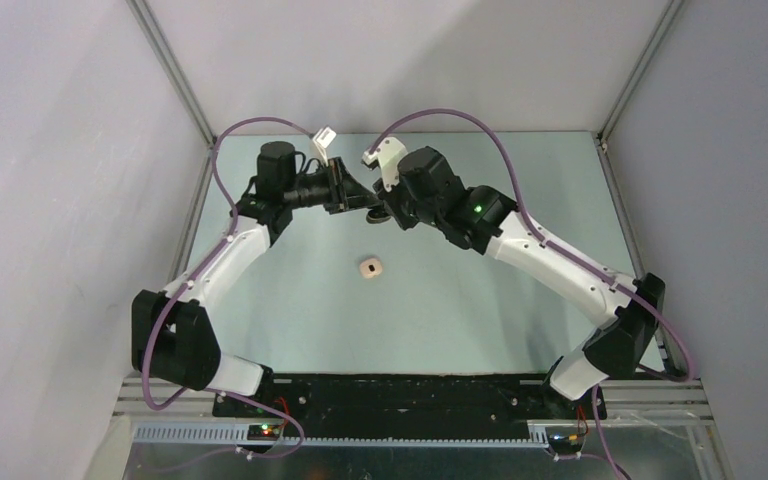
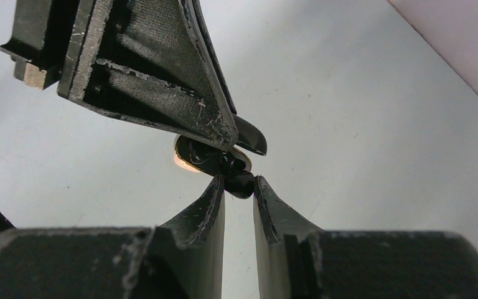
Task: Insert the wireless bluetooth earbuds into the charging case
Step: Adjust the earbud with the charging case.
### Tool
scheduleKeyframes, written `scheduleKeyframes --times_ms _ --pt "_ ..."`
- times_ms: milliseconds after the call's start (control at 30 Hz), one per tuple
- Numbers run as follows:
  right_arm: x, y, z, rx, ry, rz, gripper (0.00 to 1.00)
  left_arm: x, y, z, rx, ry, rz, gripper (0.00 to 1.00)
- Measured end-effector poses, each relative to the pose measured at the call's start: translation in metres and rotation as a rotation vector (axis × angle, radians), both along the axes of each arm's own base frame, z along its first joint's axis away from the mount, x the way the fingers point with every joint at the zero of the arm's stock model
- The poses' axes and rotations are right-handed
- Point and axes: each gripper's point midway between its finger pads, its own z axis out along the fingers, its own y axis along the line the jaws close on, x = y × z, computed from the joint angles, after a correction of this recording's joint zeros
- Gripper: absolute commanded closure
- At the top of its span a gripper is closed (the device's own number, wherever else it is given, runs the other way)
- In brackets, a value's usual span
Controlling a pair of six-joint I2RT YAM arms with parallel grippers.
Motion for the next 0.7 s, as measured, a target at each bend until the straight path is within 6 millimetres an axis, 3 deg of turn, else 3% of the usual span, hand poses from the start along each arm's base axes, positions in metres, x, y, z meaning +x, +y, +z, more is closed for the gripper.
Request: scheduleKeyframes --times_ms 333,700 --pt "0.005 0.002 -0.009 -0.032 -0.008 -0.031 1.00 -0.002 -0.001 0.003 -0.018 0.010 -0.009 1.00" --pt "0.009 0.007 0.001 -0.045 -0.093 -0.058 1.00 0.004 0.002 0.013 -0.058 0.017 0.010 1.00"
